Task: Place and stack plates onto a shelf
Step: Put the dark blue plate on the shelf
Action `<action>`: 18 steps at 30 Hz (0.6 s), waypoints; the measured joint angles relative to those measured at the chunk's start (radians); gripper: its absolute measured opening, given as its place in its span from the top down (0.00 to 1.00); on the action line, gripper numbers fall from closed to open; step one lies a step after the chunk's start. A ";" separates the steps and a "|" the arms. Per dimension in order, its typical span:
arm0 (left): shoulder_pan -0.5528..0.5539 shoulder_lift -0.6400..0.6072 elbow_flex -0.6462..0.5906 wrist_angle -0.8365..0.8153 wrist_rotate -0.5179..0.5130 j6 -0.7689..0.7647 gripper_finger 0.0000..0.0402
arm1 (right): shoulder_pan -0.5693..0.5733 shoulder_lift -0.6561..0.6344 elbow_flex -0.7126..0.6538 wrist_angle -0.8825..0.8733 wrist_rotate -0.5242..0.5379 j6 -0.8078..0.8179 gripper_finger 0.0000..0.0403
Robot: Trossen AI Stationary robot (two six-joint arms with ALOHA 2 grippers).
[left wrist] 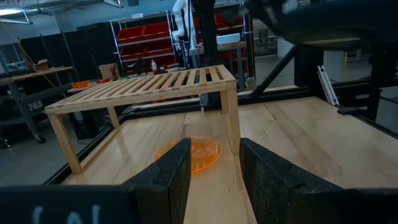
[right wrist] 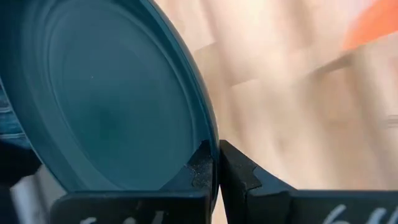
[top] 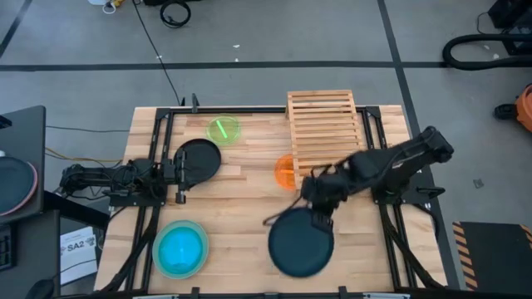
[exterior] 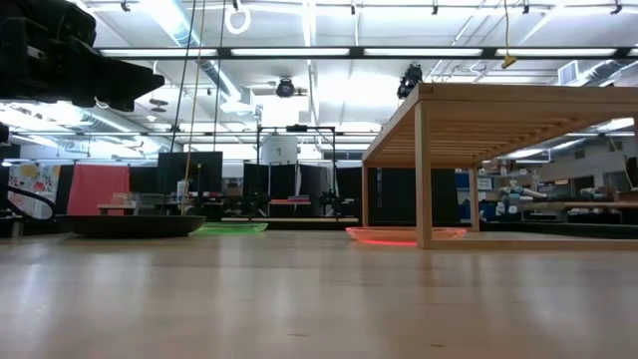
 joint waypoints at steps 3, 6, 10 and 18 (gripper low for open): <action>0.000 0.000 0.000 0.000 0.000 0.000 0.65 | -0.064 -0.001 0.078 -0.098 0.027 -0.083 0.96; 0.000 0.000 0.000 0.000 0.000 0.000 0.65 | -0.139 -0.001 0.135 -0.166 0.028 -0.171 0.96; 0.000 0.000 0.000 0.000 0.000 0.000 0.65 | -0.267 -0.001 0.177 -0.214 0.028 -0.299 0.96; 0.000 0.000 0.000 0.000 0.000 0.000 0.65 | -0.604 0.000 0.215 -0.234 0.024 -0.551 0.96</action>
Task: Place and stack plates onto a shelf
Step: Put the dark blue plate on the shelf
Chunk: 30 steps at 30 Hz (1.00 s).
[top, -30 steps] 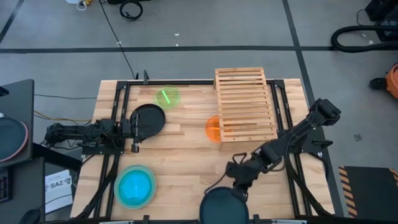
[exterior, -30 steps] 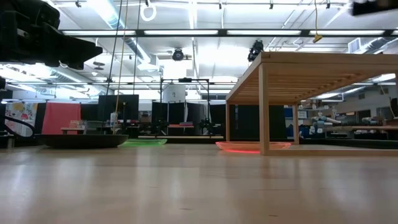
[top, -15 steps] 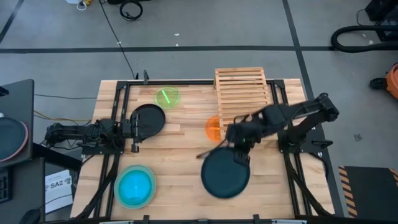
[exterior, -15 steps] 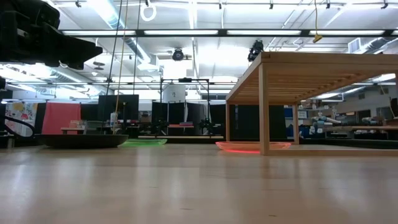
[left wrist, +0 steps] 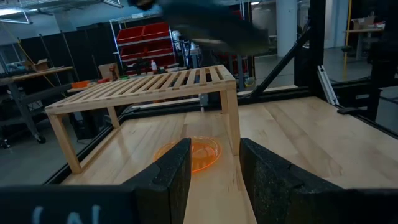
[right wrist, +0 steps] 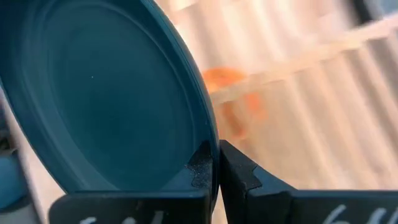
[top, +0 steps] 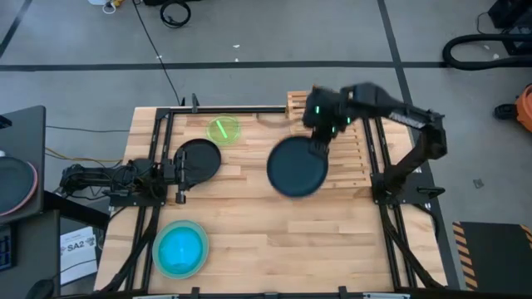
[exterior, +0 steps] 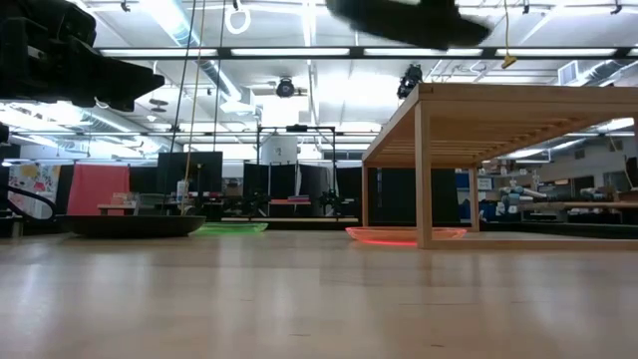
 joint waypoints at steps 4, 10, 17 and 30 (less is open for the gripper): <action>0.000 0.000 0.000 0.000 0.000 0.000 0.65 | -0.196 0.000 0.013 0.005 -0.010 -0.085 0.95; 0.000 0.000 0.000 0.000 0.000 0.000 0.65 | -0.481 0.000 0.014 0.006 -0.056 -0.095 0.95; 0.000 0.000 0.000 0.000 0.000 0.000 0.65 | -0.703 0.000 0.008 0.011 -0.056 -0.001 0.95; 0.000 0.000 0.000 0.000 -0.001 0.000 0.65 | -0.810 0.085 0.004 0.011 -0.114 0.071 0.95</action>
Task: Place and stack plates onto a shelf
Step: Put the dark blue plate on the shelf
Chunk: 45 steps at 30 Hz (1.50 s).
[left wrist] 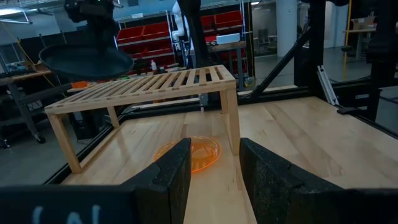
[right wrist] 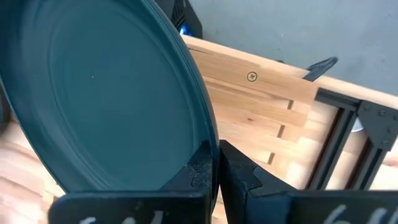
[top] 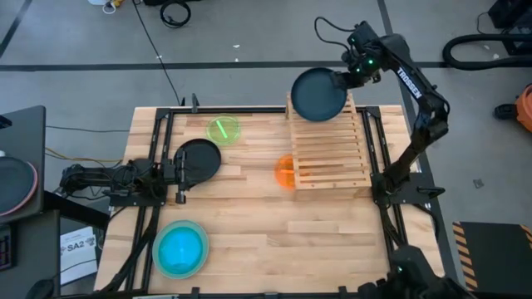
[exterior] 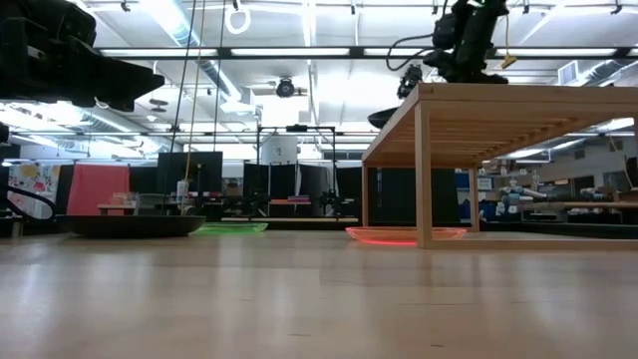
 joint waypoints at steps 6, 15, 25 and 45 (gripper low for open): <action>0.000 0.000 0.000 0.000 0.000 0.000 0.65 | -0.002 0.036 0.000 -0.020 -0.002 -0.043 0.95; 0.000 0.000 0.000 0.000 0.000 0.000 0.65 | -0.013 0.060 0.000 -0.046 -0.001 -0.047 0.95; 0.000 0.000 0.000 0.000 0.000 0.000 0.65 | -0.013 0.059 0.000 -0.047 0.032 -0.047 0.94; 0.000 0.000 0.000 0.000 0.000 0.000 0.65 | -0.013 0.059 0.000 -0.046 0.046 -0.047 0.89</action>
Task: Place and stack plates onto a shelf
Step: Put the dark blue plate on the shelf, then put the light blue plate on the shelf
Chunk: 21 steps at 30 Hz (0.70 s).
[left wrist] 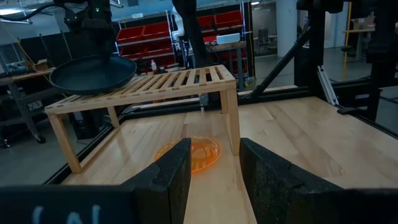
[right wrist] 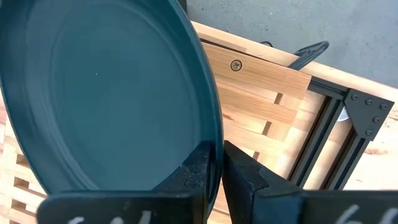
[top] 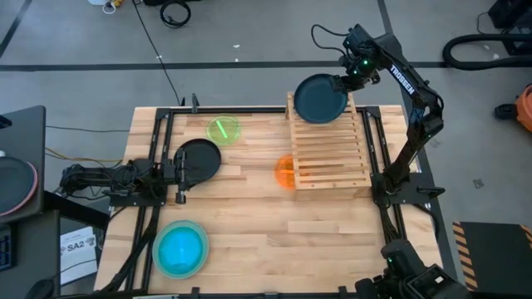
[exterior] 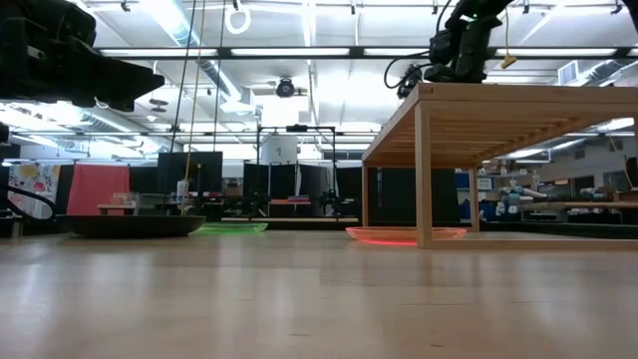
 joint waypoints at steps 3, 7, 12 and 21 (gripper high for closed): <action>0.000 0.000 0.000 0.000 0.000 0.000 0.65 | 0.000 0.000 0.000 0.000 0.001 0.000 0.88; 0.000 0.000 0.000 0.000 0.000 0.000 0.65 | 0.000 0.000 0.000 0.000 0.001 0.000 0.85; 0.000 0.000 0.000 0.000 0.000 0.000 0.65 | 0.000 0.000 0.000 0.000 0.000 0.000 0.82; 0.000 0.000 0.000 0.000 0.000 0.000 0.65 | 0.000 0.000 0.000 0.000 0.047 0.000 0.76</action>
